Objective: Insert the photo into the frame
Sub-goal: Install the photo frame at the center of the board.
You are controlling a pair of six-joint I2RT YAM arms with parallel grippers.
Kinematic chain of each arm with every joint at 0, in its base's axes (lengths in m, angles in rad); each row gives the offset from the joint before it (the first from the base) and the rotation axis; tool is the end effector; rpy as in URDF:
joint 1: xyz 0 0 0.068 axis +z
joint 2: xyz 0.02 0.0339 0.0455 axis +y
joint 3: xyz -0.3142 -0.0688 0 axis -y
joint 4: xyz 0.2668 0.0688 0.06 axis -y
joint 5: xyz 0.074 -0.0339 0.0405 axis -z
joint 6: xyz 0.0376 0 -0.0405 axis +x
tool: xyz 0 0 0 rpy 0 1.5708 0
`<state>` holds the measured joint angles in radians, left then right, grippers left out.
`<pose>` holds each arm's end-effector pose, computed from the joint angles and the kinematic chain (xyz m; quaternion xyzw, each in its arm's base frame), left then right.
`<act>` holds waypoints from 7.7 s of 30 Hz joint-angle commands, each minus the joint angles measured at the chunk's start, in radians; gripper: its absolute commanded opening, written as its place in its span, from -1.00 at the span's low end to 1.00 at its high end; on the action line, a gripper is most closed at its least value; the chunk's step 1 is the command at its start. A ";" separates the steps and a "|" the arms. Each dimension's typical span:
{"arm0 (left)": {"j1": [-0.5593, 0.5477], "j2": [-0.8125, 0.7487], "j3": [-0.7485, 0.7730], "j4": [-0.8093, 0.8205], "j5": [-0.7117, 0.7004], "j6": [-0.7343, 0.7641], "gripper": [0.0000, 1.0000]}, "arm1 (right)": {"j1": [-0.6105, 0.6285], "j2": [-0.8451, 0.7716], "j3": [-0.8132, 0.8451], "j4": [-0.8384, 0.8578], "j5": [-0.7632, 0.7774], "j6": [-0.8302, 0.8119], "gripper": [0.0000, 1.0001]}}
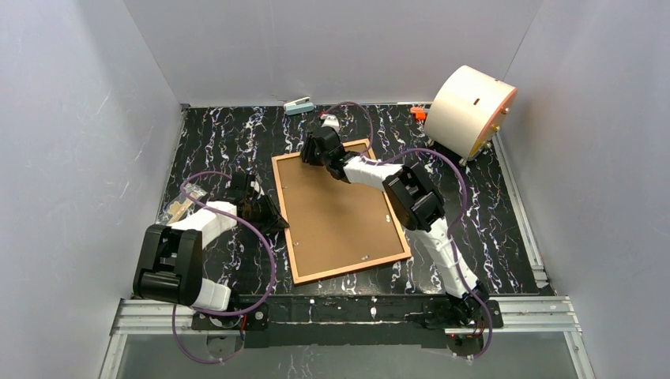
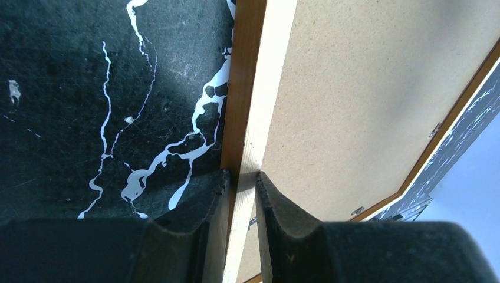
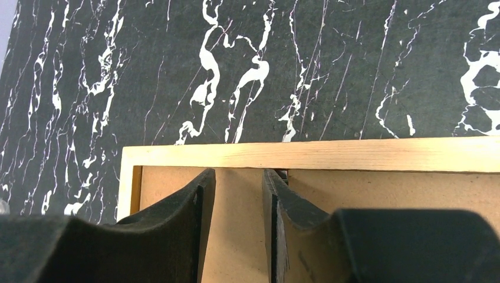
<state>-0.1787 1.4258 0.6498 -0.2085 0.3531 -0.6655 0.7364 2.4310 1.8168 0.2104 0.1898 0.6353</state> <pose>0.2609 -0.0603 0.1893 -0.1779 0.9269 -0.2699 0.1906 0.4588 0.4063 0.1701 0.0102 0.8324 0.2862 0.4745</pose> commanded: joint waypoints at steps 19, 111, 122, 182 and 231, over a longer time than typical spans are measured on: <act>-0.005 -0.014 -0.007 -0.086 -0.089 0.032 -0.38 | -0.091 -0.536 -0.332 -0.220 -0.039 -0.130 0.19; -0.005 -0.140 -0.050 -0.098 -0.062 0.045 0.13 | -0.294 -0.639 -0.451 -0.724 -0.042 -0.221 0.25; -0.003 -0.142 -0.050 -0.105 -0.068 0.044 0.19 | -0.293 -0.879 -0.784 -0.800 -0.161 -0.231 0.38; -0.004 -0.134 -0.057 -0.101 -0.062 0.043 0.19 | -0.240 -0.781 -0.813 -0.752 -0.124 -0.094 -0.79; -0.021 -0.264 -0.140 -0.164 -0.037 -0.037 0.63 | -0.078 -0.979 -0.968 -0.600 -0.444 -0.026 0.04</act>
<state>-0.1810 1.1957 0.5430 -0.3275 0.3145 -0.6739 0.6453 1.4429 0.8589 -0.4377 -0.2188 0.5896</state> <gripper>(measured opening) 0.815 0.522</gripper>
